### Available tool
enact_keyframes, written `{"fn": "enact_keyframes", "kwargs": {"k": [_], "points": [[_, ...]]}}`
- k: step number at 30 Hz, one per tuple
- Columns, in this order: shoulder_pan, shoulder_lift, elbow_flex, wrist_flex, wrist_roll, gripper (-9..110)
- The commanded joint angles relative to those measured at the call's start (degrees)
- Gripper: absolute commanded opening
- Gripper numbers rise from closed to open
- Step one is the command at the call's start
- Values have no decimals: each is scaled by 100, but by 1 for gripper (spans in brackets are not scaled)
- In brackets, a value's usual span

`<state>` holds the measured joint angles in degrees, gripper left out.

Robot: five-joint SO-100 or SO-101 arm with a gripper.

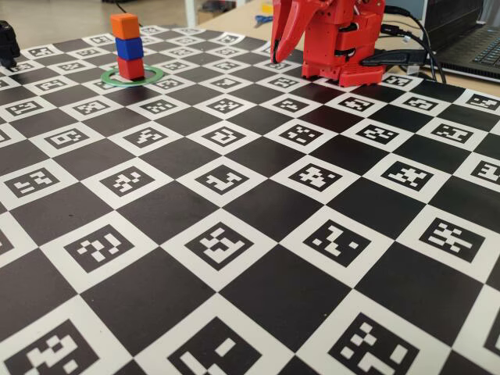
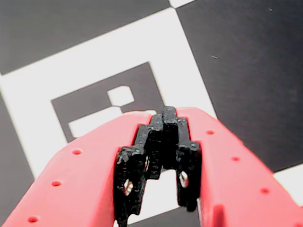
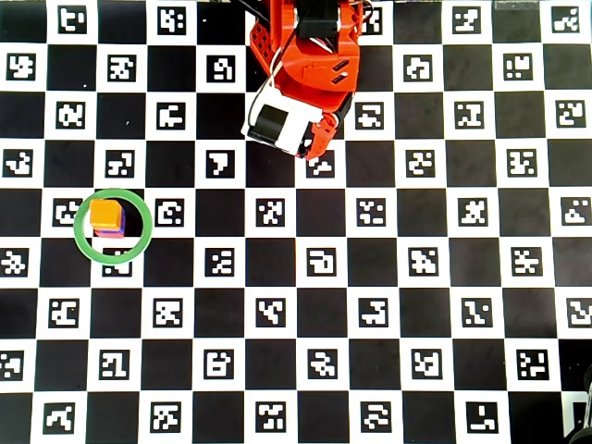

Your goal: Grab the red cube then put it in the green circle then put the blue cube on top and finally the orange cube on top

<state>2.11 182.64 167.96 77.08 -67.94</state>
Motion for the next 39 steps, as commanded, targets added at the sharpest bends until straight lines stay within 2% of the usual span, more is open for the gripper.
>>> {"fn": "enact_keyframes", "kwargs": {"k": [1,13,39], "points": [[18,272,193,105,-202,-5],[237,800,1459,-97,-1529,-6],[396,976,1459,44,-1837,-5]]}}
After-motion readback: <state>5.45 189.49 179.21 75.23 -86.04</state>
